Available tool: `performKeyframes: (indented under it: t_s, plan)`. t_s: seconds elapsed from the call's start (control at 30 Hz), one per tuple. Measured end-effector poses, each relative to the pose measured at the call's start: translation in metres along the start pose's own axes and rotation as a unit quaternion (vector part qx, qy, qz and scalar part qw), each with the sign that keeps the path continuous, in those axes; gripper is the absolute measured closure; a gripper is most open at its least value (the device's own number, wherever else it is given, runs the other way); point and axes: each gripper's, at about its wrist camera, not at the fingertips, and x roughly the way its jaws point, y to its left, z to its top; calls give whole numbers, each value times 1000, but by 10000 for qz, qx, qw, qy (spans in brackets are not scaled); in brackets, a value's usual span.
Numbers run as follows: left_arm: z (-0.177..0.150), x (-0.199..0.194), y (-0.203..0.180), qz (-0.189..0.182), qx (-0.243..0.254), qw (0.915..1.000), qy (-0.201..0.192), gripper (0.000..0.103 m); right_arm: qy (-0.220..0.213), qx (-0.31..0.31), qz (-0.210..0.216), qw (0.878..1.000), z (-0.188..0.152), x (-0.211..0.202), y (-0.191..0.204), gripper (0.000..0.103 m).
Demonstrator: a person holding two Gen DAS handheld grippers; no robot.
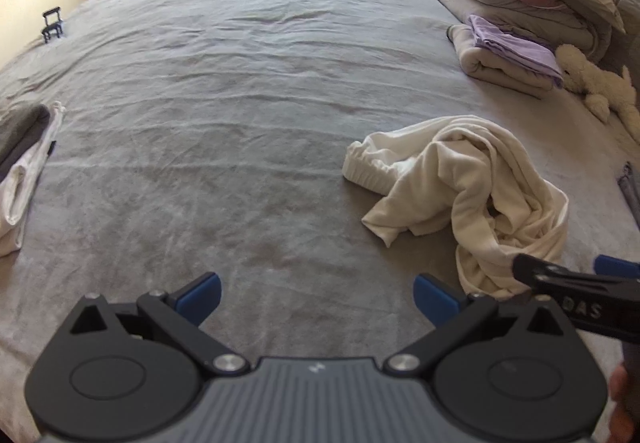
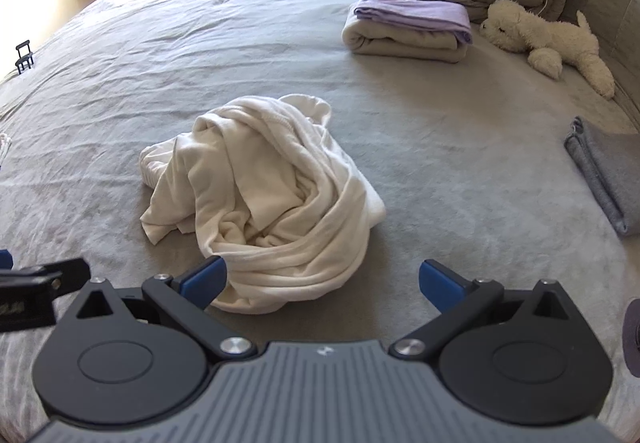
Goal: Fold clothes
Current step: 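Move the right gripper toward the crumpled cream-white garment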
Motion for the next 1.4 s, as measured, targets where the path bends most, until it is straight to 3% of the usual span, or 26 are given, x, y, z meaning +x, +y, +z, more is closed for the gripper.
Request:
performKeyframes:
  t_s: [0.4, 0.63, 1.4]
  plan:
    - [-10, -1, 42, -17, -215, 9997, -132, 0, 278, -70, -34, 9996, 2, 26, 24, 0]
    - [-13, -4, 47, -26, -44, 9998, -176, 0, 520, 32, 46, 9986, -5, 50, 15, 0]
    - [0, 17, 50, -368, -165, 9992, -68, 0, -45, -287, 392, 9988, -15, 46, 5, 0]
